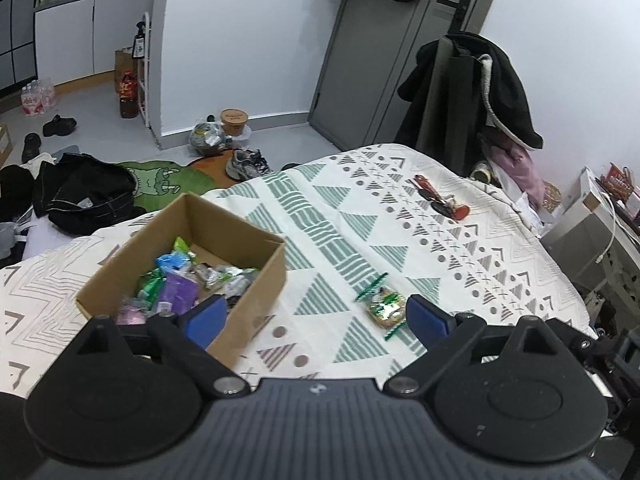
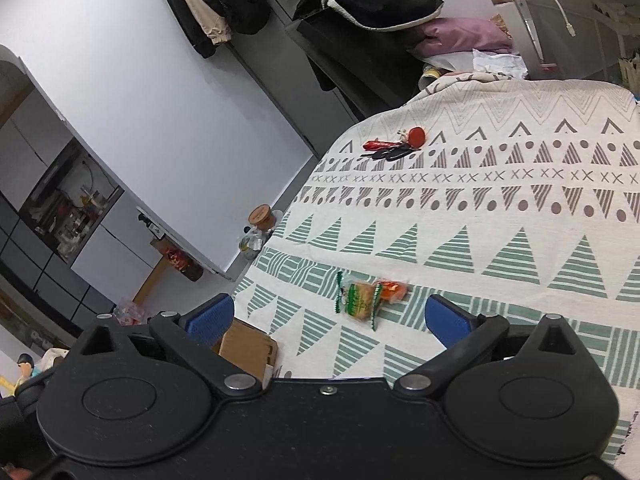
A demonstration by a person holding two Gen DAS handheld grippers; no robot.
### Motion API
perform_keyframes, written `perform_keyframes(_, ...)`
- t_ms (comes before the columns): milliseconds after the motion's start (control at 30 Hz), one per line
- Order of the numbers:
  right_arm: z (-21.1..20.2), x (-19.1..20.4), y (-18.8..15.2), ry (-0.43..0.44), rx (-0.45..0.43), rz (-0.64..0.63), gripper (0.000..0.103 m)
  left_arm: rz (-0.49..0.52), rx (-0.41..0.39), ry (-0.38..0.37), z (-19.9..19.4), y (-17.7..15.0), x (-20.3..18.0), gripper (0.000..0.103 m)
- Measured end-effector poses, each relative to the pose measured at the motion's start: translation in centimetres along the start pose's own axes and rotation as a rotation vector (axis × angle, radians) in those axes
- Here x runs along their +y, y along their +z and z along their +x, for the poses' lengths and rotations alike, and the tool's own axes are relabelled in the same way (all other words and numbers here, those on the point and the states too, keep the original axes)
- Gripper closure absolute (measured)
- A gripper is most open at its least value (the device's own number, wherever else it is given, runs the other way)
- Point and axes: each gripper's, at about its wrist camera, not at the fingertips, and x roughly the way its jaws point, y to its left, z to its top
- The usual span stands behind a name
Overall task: Organize snacks
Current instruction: 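Move both tools back toward the green bread pack and orange candy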
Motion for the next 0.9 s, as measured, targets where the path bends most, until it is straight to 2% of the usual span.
perform_keyframes(400,1.5,-3.3,1.1,-0.029,0.009,0.131,0.001,0.014,0.030,-0.026,2.4,-0.2,-2.8,0.007)
perform_keyframes(900,6.0,-5.2,1.8,-0.082,0.051,0.189,0.003,0.011,0.070,-0.024,8.1,-0.4,-5.1,0.008)
